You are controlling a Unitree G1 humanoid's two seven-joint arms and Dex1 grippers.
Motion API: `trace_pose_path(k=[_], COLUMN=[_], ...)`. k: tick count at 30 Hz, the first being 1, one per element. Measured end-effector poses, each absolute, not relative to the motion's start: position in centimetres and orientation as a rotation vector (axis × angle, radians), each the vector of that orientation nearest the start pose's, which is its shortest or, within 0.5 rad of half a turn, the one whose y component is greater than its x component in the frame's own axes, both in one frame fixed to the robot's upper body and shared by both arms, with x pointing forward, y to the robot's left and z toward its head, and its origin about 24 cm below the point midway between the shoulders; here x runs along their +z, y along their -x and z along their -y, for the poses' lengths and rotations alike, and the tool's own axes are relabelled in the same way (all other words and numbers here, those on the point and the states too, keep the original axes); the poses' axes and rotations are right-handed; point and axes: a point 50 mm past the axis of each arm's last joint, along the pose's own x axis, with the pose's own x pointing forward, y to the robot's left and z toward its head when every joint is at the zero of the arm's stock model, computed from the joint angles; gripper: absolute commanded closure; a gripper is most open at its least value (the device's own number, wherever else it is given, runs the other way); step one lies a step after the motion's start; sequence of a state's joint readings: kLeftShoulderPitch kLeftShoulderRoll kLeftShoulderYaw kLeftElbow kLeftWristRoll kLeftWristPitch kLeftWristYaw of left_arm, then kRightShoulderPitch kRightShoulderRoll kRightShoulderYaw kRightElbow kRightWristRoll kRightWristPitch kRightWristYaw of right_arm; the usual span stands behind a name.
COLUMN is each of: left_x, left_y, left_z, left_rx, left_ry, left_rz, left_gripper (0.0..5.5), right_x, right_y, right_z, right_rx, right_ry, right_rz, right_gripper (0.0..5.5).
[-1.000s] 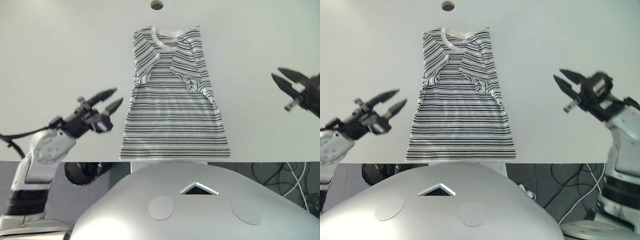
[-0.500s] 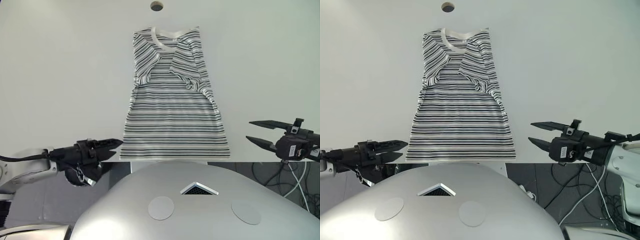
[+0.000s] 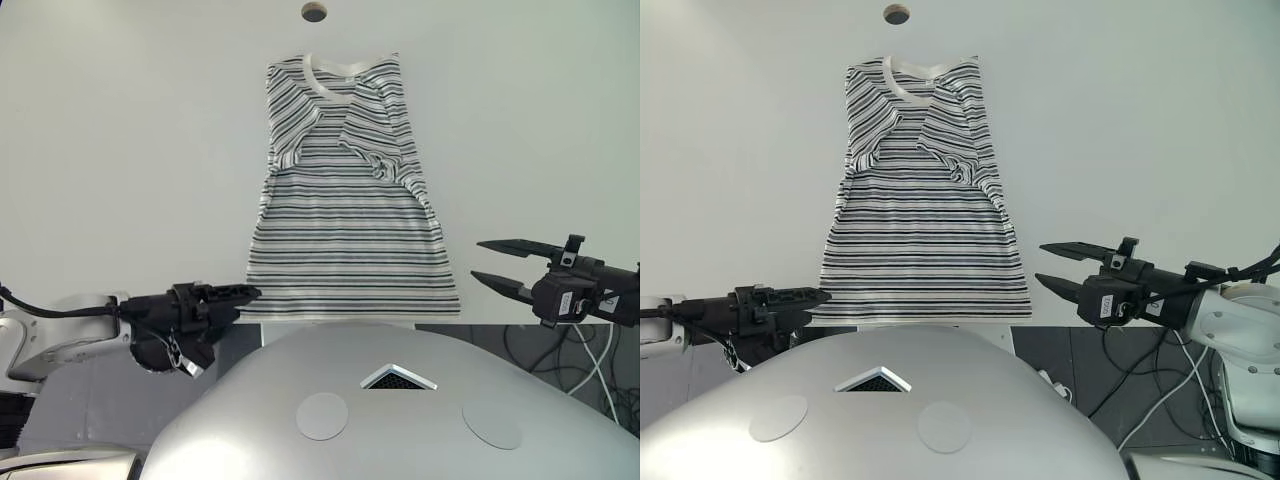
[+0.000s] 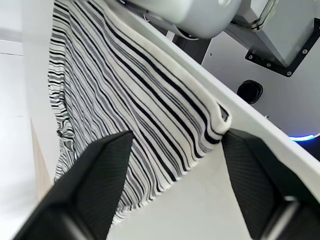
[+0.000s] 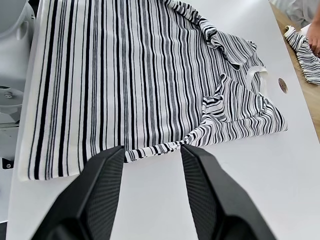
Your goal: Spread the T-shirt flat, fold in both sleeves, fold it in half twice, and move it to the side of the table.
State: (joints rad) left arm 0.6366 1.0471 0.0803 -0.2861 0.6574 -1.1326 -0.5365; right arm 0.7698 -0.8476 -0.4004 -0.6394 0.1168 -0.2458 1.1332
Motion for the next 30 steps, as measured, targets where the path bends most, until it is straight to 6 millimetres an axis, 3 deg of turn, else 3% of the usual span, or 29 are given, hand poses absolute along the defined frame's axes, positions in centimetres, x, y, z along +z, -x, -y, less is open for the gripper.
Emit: trace_pose_path(k=[3,5,15,21,30], left_x=[6.5,6.5,7.0,7.1,7.0], left_y=[-8.1,-8.2,-8.0,-8.0,-8.4], left_z=[-22.1,-21.7,-20.8,-20.9,-21.2], left_rx=[-1.635,-1.636,-1.63,-1.625,-1.612], left_ry=[-1.4,-1.393,-1.328,-1.337,-1.349], left_rz=[0.257,0.249,0.199,0.188,0.169], left_gripper=[2.32,2.6,4.45,5.49,5.49], right_x=[11.9,11.5,10.2,9.1,9.4], right_y=[-10.1,-10.0,-10.3,-9.8,-9.8], right_z=[23.5,24.0,25.9,23.6,20.4], right_rx=[1.226,1.223,1.286,1.462,1.616], right_ry=[0.873,0.896,1.118,1.223,1.294], right_rz=[-0.3,-0.339,-0.47,-0.417,-0.293], right_gripper=[3.41,3.38,3.38,3.38,3.38])
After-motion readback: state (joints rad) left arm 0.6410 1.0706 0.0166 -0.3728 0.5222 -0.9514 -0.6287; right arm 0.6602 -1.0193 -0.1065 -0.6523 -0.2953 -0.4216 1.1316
